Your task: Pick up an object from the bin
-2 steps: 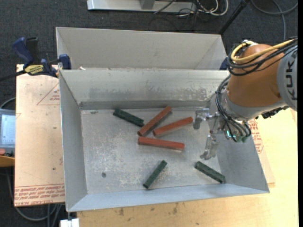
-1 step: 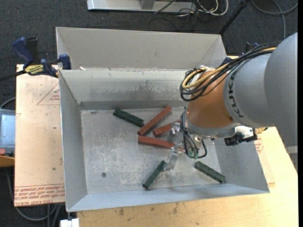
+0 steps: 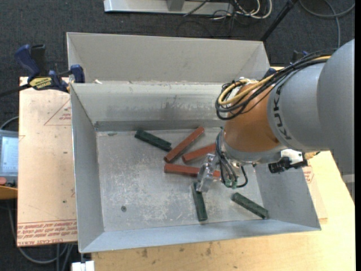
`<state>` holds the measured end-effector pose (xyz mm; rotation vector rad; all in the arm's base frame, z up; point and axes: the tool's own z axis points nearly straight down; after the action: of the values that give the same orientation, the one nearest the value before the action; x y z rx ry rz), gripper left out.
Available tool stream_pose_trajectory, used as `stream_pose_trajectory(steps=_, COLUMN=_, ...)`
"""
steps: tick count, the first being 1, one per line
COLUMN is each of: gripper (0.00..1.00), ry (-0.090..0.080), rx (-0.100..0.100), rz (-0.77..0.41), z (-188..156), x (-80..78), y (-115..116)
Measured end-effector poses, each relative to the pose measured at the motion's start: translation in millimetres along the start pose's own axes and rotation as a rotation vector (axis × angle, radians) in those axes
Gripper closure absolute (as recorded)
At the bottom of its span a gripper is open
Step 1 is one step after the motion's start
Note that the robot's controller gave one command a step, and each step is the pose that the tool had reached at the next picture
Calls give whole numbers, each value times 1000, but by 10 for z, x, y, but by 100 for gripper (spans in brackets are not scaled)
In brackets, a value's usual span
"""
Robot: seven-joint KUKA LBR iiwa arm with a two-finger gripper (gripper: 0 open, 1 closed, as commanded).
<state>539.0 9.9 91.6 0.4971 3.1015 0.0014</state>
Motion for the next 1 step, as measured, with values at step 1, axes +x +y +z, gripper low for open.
stream_pose_trajectory(steps=1, gripper=100, ry=-5, rx=1, rz=25, z=-157, x=-361, y=-303)
